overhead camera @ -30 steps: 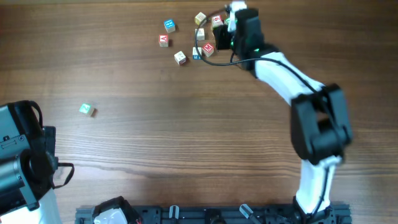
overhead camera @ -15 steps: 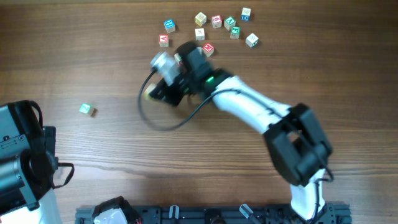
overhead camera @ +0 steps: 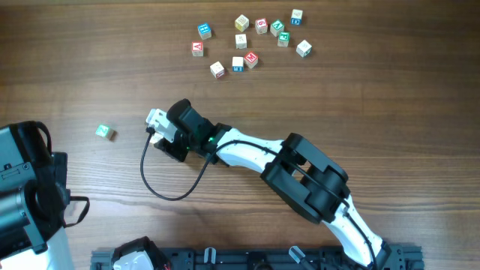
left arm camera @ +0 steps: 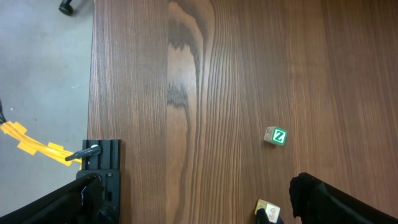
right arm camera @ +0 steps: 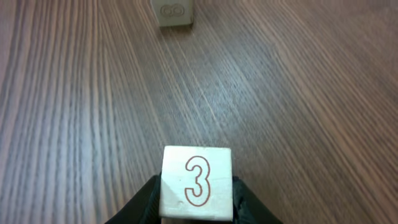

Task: Form a circle
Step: 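Carry the white 3 block left toward the Z block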

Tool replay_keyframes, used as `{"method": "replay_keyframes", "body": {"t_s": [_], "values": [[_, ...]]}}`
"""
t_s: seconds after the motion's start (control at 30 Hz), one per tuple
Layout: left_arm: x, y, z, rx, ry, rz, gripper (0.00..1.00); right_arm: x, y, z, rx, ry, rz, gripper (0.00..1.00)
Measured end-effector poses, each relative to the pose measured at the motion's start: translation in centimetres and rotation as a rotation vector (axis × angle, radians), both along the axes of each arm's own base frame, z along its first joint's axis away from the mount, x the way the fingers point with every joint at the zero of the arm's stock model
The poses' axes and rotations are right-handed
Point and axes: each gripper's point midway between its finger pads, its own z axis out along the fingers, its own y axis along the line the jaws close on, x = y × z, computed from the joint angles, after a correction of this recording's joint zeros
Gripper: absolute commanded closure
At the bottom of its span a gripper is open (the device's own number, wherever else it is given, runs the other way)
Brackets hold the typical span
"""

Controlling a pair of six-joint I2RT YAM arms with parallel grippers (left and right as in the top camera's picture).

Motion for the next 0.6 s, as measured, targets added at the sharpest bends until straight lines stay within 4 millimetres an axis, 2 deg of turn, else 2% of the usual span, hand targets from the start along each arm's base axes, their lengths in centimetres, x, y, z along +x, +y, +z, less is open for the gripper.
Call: {"method": "replay_keyframes", "body": {"t_s": [0.07, 0.13, 0.33, 0.5, 0.6], "values": [[0.0, 0.0, 0.0, 0.0, 0.0, 0.0, 0.0, 0.1, 0.0, -0.3, -0.003, -0.007, 0.002, 0.3], [0.0, 0.0, 0.0, 0.0, 0.0, 0.0, 0.0, 0.1, 0.0, -0.6, -0.008, -0.007, 0.001, 0.01], [0.0, 0.0, 0.0, 0.0, 0.0, 0.0, 0.0, -0.1, -0.8, -1.0, -0.041, 0.024, -0.009, 0.0], [0.0, 0.0, 0.0, 0.0, 0.0, 0.0, 0.0, -0.2, -2.8, -0.2, -0.102, 0.099, -0.061, 0.0], [0.0, 0.0, 0.0, 0.0, 0.0, 0.0, 0.0, -0.5, -3.5, -0.4, -0.132, 0.147, -0.09, 0.0]]}}
